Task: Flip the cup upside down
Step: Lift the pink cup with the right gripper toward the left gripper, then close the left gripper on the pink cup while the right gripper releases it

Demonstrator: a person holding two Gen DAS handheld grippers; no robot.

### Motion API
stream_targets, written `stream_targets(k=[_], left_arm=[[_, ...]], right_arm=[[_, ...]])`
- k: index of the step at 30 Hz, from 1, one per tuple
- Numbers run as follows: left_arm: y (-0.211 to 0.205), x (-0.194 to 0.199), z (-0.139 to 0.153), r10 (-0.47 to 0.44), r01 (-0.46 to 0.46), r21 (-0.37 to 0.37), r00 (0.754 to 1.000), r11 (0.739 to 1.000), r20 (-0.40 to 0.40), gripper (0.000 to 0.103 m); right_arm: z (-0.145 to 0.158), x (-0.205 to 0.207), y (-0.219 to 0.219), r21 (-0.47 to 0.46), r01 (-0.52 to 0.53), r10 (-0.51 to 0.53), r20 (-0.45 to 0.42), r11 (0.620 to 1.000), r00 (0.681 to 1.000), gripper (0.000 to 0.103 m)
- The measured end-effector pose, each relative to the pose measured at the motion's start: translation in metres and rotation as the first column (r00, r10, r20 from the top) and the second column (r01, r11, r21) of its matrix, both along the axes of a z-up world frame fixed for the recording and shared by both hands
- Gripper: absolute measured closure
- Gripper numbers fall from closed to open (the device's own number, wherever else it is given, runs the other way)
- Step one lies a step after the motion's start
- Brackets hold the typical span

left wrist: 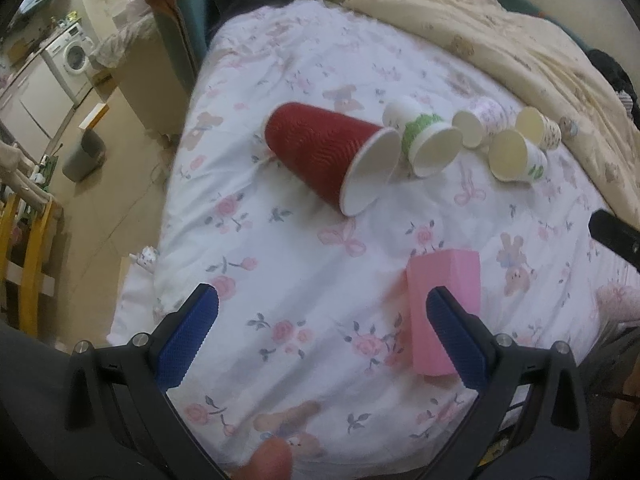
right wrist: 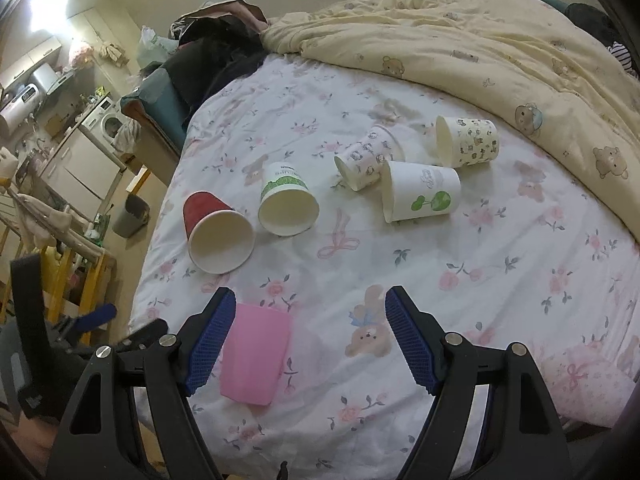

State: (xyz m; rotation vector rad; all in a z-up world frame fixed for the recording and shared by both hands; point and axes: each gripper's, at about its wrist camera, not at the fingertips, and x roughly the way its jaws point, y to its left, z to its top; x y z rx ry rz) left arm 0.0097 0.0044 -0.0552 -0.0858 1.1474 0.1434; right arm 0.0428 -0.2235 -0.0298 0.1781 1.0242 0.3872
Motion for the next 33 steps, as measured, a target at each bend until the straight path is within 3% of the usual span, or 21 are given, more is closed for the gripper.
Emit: stream_targets(k=[7, 12, 17, 20, 21, 22, 29, 33], left_arm=[[-0.027, 0.008, -0.028, -0.064, 0.052, -0.091, 0.989, 0.994, -0.132, 0.001], [-0.057, 0.015, -0.047, -0.113, 0.094, -0.114, 0.978, 0.989, -0.174, 0.001], [-0.068, 0.023, -0.065, -0.118, 0.086, -0.154, 0.970, 0.984, -0.215, 0.016], [-0.073, 0.024, -0.072, -0.146, 0.099, -0.206, 0.964, 0.974, -0.225, 0.034], [-0.074, 0.024, -0.073, -0.158, 0.105, -0.229, 0.961, 0.968, -0.226, 0.047], [-0.076, 0.025, -0.074, -0.164, 0.108, -0.239, 0.960, 0.965, -0.227, 0.049], [-0.063, 0.019, -0.058, -0.159, 0.106, -0.242, 0.965, 0.965, -0.209, 0.050], [-0.045, 0.014, -0.032, -0.163, 0.123, -0.232, 0.973, 0.965, -0.161, 0.050]], right_arm=[[0.003, 0.000, -0.002, 0.026, 0.004, -0.004, -0.003, 1.000, 1.000, 0.023], [0.004, -0.001, -0.004, 0.022, 0.016, -0.016, 0.004, 1.000, 1.000, 0.023], [0.003, 0.000, -0.008, 0.026, 0.026, -0.026, -0.013, 0.999, 1.000, 0.023], [0.003, 0.001, -0.010, 0.025, 0.031, -0.030, -0.015, 0.999, 0.999, 0.023], [0.003, 0.000, -0.010, 0.024, 0.031, -0.031, -0.016, 0.999, 0.999, 0.023], [0.003, 0.000, -0.009, 0.023, 0.030, -0.029, -0.016, 0.999, 0.999, 0.023], [0.003, 0.000, -0.010, 0.026, 0.032, -0.031, -0.021, 0.999, 0.999, 0.023], [0.003, 0.000, -0.010, 0.028, 0.031, -0.030, -0.021, 0.999, 0.999, 0.023]])
